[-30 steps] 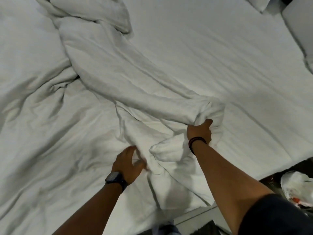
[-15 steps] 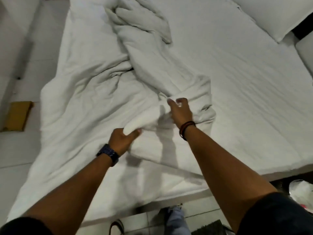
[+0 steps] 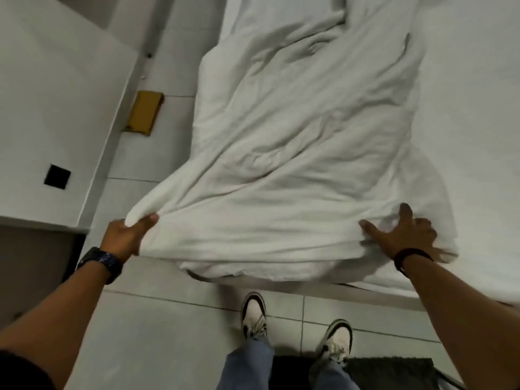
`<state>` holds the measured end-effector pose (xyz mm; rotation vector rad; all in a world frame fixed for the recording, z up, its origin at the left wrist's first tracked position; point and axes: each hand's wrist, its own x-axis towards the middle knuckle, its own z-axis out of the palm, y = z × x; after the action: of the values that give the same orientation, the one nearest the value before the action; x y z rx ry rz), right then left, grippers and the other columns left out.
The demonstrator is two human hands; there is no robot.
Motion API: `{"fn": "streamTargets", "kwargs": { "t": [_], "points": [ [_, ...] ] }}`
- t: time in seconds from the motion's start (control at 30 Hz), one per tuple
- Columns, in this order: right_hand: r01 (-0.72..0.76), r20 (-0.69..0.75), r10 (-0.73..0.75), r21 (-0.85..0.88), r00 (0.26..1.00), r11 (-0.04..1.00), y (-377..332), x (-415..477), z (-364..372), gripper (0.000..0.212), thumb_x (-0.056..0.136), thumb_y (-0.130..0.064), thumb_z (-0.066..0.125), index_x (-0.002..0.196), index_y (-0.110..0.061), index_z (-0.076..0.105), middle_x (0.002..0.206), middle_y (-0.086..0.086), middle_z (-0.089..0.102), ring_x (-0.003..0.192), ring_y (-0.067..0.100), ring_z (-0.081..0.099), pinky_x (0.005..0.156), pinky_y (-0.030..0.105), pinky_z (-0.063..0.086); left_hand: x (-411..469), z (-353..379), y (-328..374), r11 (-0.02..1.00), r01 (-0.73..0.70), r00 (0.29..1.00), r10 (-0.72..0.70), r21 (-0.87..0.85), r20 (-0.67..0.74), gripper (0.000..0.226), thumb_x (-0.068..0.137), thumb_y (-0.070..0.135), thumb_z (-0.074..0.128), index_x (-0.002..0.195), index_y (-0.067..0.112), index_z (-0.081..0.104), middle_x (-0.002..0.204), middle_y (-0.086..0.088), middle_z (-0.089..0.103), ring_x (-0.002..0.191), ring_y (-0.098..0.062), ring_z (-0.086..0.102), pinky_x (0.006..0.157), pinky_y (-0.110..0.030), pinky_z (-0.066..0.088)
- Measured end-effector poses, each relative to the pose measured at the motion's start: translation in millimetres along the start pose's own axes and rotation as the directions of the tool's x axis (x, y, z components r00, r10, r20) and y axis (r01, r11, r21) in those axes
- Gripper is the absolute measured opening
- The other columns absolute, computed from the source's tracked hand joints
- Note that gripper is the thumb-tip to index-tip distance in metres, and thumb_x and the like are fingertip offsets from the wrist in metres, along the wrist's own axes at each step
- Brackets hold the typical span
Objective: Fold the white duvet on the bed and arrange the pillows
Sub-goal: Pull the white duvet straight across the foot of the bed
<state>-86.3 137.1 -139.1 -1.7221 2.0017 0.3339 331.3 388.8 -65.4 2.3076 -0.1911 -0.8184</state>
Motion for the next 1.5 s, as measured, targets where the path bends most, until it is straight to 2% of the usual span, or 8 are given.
{"fn": "streamTargets", "kwargs": {
  "t": [0.27,0.4,0.57,0.7,0.93,1.13,1.27,1.5],
  "points": [
    [0.074,-0.184,-0.083,-0.059,0.979,0.996,21.8,4.0,38.2,0.058,0.085,-0.059,0.05,0.125,-0.02,0.033,0.105,0.034,0.05,0.099,0.049,0.049,0.086,0.052,0.04,-1.5,51.1,-108.1,0.953,0.249,0.957,-0.27,0.173,0.108,0.045,0.081,0.032,0.071,0.11,-0.001,0.062,0.092,-0.012,0.061,0.069,-0.022,0.055,0.05,-0.024,0.039],
    [0.162,-0.21,-0.166,-0.035,0.963,0.986,62.8,-3.6,28.2,0.032,0.098,-0.044,0.035,0.115,-0.017,0.041,0.071,0.017,0.048,0.076,0.043,0.057,0.065,0.042,0.042,9.5,65.2,-123.9,0.958,0.26,0.962,-0.267,0.125,0.048,0.048,0.081,0.032,0.071,0.114,-0.003,0.061,0.107,-0.021,0.065,0.08,-0.026,0.057,0.068,-0.03,0.044],
    [0.132,-0.304,-0.12,0.021,0.945,0.991,97.5,-40.6,44.0,0.054,0.092,-0.064,0.014,0.093,-0.015,0.037,0.058,0.01,0.043,0.059,0.034,0.048,0.058,0.039,0.041,31.5,76.6,-120.0,0.979,0.141,0.989,-0.146,0.148,0.024,0.058,0.083,0.028,0.07,0.131,0.002,0.049,0.127,-0.021,0.057,0.108,-0.035,0.056,0.085,-0.035,0.045],
    [0.078,-0.291,-0.068,0.023,0.954,0.997,97.0,-35.9,59.7,0.026,0.101,-0.033,0.029,0.085,-0.013,0.033,0.05,0.003,0.037,0.053,0.03,0.043,0.055,0.037,0.037,33.5,75.9,-123.3,0.976,0.151,0.982,-0.167,0.155,0.094,0.053,0.087,0.027,0.065,0.13,0.0,0.049,0.127,-0.022,0.056,0.106,-0.034,0.056,0.085,-0.035,0.042],
    [0.151,-0.338,-0.149,-0.021,0.929,0.988,133.4,-49.4,69.1,0.061,0.087,-0.069,0.005,0.075,-0.019,0.036,0.051,0.006,0.039,0.048,0.028,0.042,0.05,0.032,0.032,23.2,58.3,-148.1,0.987,0.16,0.978,-0.156,-0.018,0.141,0.048,0.089,0.031,0.06,0.125,0.0,0.053,0.11,-0.015,0.06,0.093,-0.027,0.055,0.066,-0.03,0.045],
    [-0.052,-0.536,0.112,0.126,0.837,0.991,121.1,-29.5,72.1,0.064,0.062,-0.06,0.066,0.091,-0.003,0.057,0.085,0.019,0.061,0.078,0.037,0.059,0.063,0.046,0.054,21.4,80.5,-160.6,0.901,0.205,0.973,-0.145,-0.381,0.181,0.047,0.089,0.022,0.063,0.133,0.015,0.05,0.123,-0.008,0.062,0.108,-0.026,0.061,0.095,-0.045,0.045],
    [-0.022,-0.477,0.286,0.485,0.831,0.874,105.5,-24.9,86.6,0.064,0.076,-0.044,0.054,0.127,-0.007,0.04,0.128,0.021,0.042,0.107,0.039,0.051,0.088,0.05,0.047,22.8,90.4,-161.0,0.929,0.149,0.989,-0.142,-0.34,0.045,0.047,0.087,0.031,0.065,0.129,0.015,0.052,0.124,-0.011,0.06,0.112,-0.03,0.058,0.096,-0.045,0.045],
    [-0.033,-0.473,0.3,0.493,0.828,0.869,122.6,-24.7,106.4,0.049,0.101,-0.042,0.032,0.107,0.005,0.045,0.101,0.036,0.058,0.091,0.049,0.055,0.067,0.042,0.038,8.4,107.4,-165.2,0.99,0.069,0.97,-0.096,-0.126,-0.222,0.045,0.091,0.04,0.054,0.119,0.005,0.059,0.118,-0.016,0.061,0.102,-0.029,0.056,0.082,-0.031,0.04]
  ]
}}
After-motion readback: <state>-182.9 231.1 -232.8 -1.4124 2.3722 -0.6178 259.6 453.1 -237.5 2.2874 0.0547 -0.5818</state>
